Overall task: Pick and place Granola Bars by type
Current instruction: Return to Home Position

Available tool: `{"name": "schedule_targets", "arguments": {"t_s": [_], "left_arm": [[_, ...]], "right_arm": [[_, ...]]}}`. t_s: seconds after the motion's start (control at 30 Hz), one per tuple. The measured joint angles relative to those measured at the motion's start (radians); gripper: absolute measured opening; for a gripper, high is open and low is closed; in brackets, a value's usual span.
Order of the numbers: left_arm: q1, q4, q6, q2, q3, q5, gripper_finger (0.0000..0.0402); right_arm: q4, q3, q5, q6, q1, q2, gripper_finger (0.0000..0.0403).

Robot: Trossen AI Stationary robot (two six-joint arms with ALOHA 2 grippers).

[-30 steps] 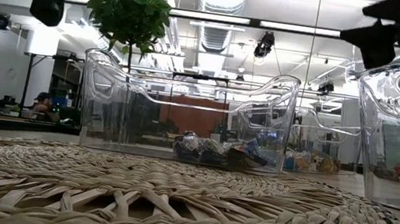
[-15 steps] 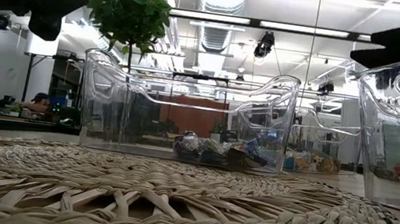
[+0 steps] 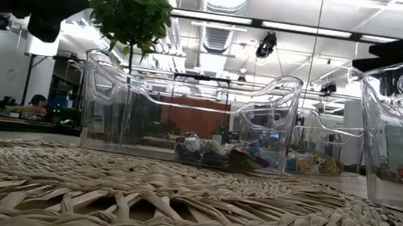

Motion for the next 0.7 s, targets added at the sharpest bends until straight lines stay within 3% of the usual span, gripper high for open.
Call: {"name": "schedule_targets", "arguments": {"t_s": [0.23, 0.4, 0.7], "left_arm": [[0.000, -0.050, -0.019, -0.070, 0.000, -0.009, 0.0179], [0.001, -0.181, -0.067, -0.140, 0.000, -0.094, 0.0179], [0.001, -0.206, -0.084, -0.142, -0.001, -0.102, 0.0179]], "right_arm": [[-0.060, -0.003, 0.009, 0.027, 0.001, -0.037, 0.0233], [-0.060, -0.003, 0.097, 0.009, 0.001, -0.063, 0.0233], [-0.061, -0.003, 0.214, 0.003, 0.000, -0.056, 0.0233]]}}
